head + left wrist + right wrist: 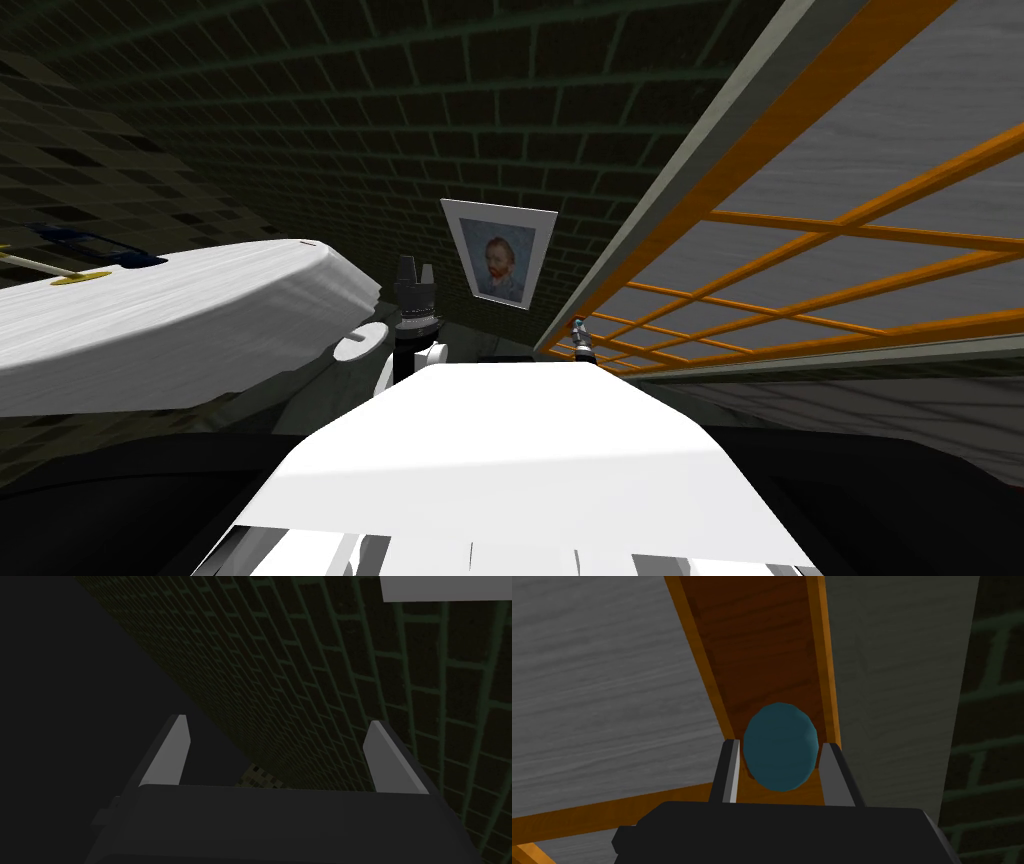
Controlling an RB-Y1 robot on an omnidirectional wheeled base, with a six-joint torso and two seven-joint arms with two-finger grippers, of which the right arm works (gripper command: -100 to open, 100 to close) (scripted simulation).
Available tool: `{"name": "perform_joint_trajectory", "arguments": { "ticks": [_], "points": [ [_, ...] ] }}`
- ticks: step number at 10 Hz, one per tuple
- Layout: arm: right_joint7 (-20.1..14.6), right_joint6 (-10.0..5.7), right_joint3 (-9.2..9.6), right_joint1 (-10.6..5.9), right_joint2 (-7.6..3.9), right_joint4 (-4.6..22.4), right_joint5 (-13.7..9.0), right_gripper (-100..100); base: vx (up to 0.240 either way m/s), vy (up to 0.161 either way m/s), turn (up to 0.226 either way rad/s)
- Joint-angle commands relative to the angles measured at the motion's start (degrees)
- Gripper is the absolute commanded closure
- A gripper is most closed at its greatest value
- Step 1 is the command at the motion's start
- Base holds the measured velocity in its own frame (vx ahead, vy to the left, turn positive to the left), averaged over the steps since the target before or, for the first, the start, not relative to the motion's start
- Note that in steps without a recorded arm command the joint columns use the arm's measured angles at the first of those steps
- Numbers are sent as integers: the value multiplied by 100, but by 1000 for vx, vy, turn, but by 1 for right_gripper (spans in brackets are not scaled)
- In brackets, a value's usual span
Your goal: Pull the door open
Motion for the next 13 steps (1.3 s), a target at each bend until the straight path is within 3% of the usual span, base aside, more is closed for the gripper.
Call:
{"name": "perform_joint_trajectory", "arguments": {
  "ticks": [1,13],
  "points": [
    [-232,-1,25,2,1,12,-66,100,-37,-19,51],
    [-1870,-21,186,-41,-86,99,-614,100,-43,-12,58]
  ]
}}
